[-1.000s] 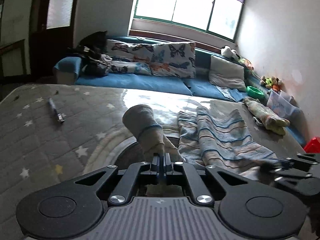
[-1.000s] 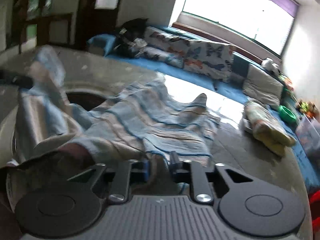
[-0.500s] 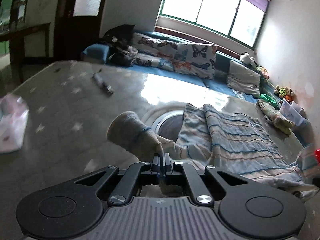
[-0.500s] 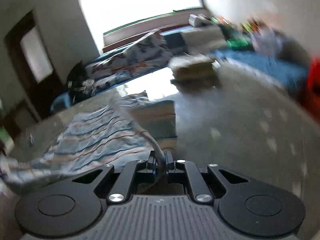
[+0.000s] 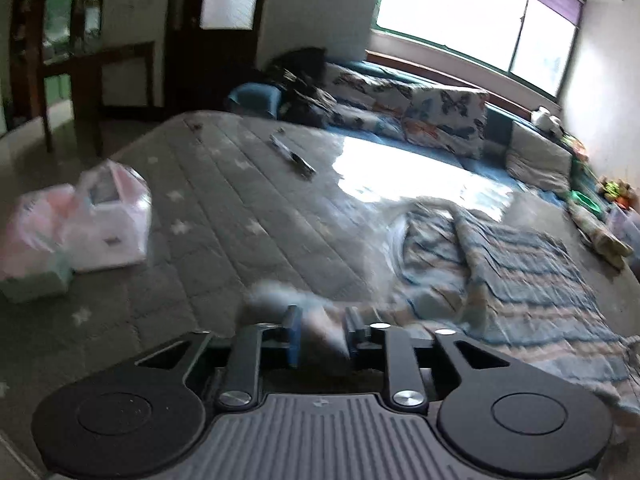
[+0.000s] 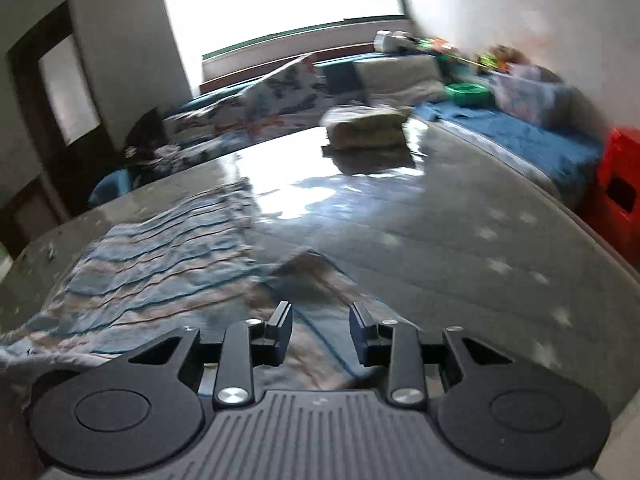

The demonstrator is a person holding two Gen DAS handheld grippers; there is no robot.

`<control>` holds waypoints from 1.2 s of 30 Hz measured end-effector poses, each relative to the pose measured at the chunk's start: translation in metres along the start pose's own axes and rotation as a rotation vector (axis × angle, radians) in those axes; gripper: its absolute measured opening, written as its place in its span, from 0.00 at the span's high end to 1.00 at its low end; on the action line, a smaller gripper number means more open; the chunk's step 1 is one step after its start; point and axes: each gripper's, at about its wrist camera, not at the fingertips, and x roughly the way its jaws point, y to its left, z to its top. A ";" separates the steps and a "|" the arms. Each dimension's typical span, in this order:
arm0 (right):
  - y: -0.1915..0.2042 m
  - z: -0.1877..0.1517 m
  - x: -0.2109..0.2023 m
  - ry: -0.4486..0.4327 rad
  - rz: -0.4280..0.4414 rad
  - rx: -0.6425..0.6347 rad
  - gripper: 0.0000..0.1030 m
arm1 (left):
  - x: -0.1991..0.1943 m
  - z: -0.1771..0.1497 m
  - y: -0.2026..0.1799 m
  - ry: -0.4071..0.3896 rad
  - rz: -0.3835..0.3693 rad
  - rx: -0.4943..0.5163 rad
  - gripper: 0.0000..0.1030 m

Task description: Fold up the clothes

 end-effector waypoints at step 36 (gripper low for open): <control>0.092 0.117 0.231 0.185 0.130 -0.188 0.64 | 0.221 0.081 -0.119 0.140 -0.114 0.360 0.79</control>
